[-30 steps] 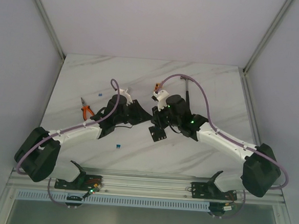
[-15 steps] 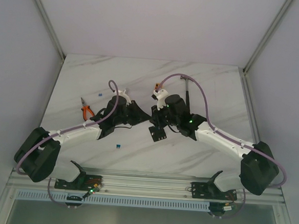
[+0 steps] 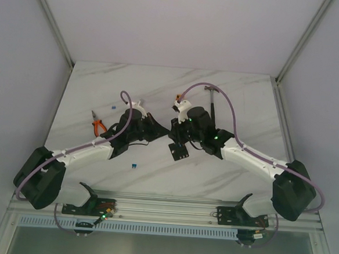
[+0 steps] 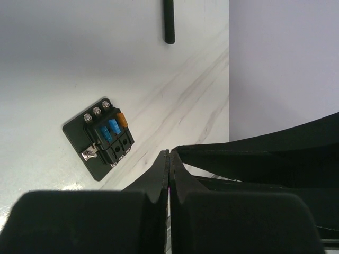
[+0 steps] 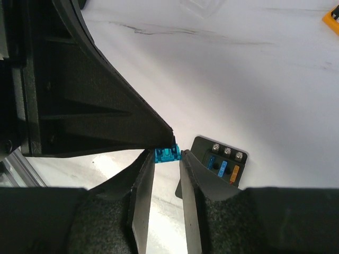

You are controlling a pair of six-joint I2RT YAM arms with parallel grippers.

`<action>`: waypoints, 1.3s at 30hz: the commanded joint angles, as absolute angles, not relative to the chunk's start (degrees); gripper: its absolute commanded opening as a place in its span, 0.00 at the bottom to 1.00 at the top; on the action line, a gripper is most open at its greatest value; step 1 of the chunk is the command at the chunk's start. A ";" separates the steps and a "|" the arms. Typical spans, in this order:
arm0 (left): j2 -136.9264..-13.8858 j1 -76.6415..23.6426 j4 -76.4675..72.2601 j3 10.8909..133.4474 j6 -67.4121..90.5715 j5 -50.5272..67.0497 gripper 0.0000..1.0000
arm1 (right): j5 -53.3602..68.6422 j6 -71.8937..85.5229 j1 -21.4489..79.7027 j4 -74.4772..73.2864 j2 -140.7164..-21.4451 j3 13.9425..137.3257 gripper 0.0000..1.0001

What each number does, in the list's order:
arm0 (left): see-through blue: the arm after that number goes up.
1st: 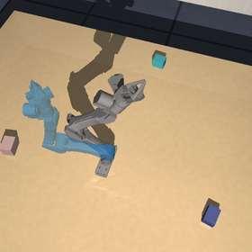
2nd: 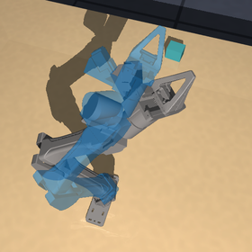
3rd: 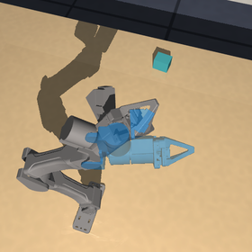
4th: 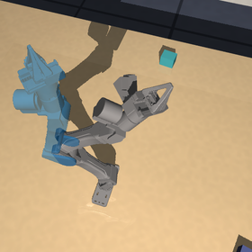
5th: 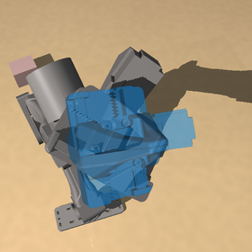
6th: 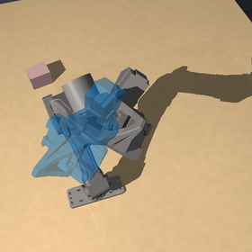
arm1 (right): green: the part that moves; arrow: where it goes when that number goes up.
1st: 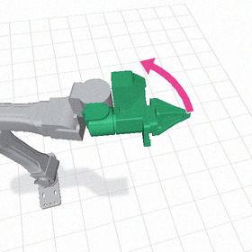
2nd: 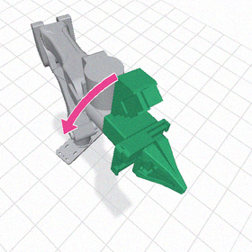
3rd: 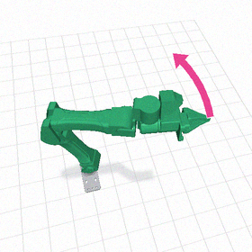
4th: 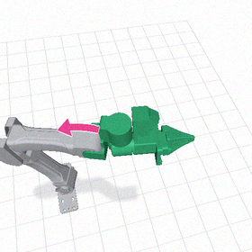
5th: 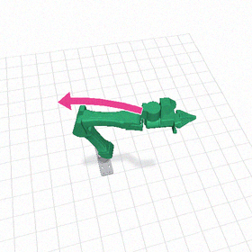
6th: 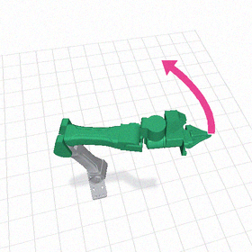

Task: Snap on the fuse box
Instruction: Pick up the fuse from the center of the board.

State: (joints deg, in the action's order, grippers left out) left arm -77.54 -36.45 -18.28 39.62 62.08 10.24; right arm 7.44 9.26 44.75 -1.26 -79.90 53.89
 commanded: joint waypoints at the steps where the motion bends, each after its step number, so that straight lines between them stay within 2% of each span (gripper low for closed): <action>1: -75.05 -36.94 -18.96 38.29 62.79 8.83 0.00 | 6.20 10.72 45.09 2.72 -77.70 53.22 0.36; 3: -74.01 -36.78 -19.14 37.86 62.97 7.38 0.00 | 5.69 11.97 45.09 3.20 -76.51 52.69 0.39; 6: -71.92 -36.49 -20.30 36.40 63.81 5.28 0.00 | 4.12 17.41 44.94 5.41 -73.60 50.66 0.50; 9: -68.69 -36.29 -26.69 32.89 66.33 3.57 0.00 | 4.22 25.24 44.54 12.13 -70.31 46.42 0.51; 15: -62.09 -36.31 -34.25 28.01 69.53 -0.27 0.00 | 6.33 39.51 43.26 28.51 -66.03 37.79 0.47; 26: -56.28 -36.38 -48.30 20.11 81.30 -0.73 0.00 | 13.77 53.94 42.80 53.22 -71.57 32.52 0.44; 39: -55.34 -36.94 -54.57 17.99 85.87 -0.79 0.00 | 14.88 57.21 42.86 58.70 -75.07 32.39 0.38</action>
State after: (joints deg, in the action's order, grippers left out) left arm -56.03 -36.49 -48.62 18.72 83.57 -0.14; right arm 14.17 56.21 43.05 54.06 -74.72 33.10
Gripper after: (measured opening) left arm 0.012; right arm 0.392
